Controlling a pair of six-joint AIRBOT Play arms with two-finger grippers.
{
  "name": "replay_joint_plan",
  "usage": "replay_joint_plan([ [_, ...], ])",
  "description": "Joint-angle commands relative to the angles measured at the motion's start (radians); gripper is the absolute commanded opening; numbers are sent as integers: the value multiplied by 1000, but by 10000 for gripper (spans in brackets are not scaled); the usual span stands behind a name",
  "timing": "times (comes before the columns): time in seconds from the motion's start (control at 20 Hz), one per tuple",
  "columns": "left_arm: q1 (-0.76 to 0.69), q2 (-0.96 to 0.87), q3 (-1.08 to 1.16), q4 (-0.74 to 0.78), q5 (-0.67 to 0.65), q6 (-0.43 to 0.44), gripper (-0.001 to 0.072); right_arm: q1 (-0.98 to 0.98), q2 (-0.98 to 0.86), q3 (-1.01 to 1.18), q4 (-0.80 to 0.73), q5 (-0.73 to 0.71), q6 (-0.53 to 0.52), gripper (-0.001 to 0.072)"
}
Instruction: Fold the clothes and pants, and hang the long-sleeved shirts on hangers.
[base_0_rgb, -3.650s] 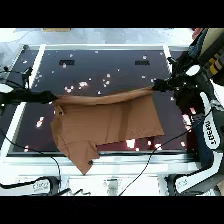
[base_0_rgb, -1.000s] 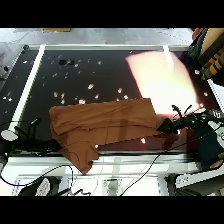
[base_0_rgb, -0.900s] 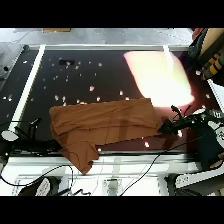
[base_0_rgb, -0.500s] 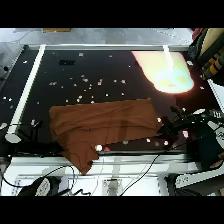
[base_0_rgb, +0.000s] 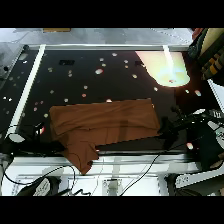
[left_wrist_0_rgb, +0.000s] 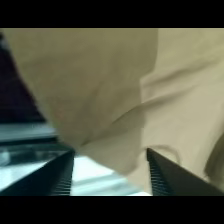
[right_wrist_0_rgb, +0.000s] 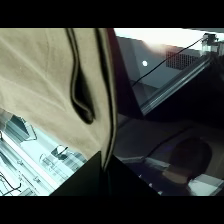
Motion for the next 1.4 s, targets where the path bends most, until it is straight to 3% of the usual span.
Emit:
replay_joint_plan([
  [0.0,0,-34,0,-113,83,2,185,0,1,0,4,3,0,12],
  [0.1,0,-33,11,-151,59,31,8,0,3,0,11,3,-5,12],
  [0.2,0,-31,57,-157,-8,77,7,0,31,0,88,-10,-75,12],
  [0.35,1,-24,190,-157,-104,80,8,0,119,0,283,10,-173,12],
  [0.6,1,-8,393,-185,-102,80,8,105,249,0,525,-53,-191,12],
  [0.75,-1,-14,404,-282,49,80,8,245,274,1,585,-280,-172,12],
  [0.95,-1,-48,402,-370,320,80,8,400,275,0,641,-785,-45,12],
  [1.1,-3,-108,402,-441,473,80,8,477,274,0,711,-1106,-5,12],
  [1.35,-84,-250,403,-459,677,80,8,575,248,5,737,-1338,6,12],
])
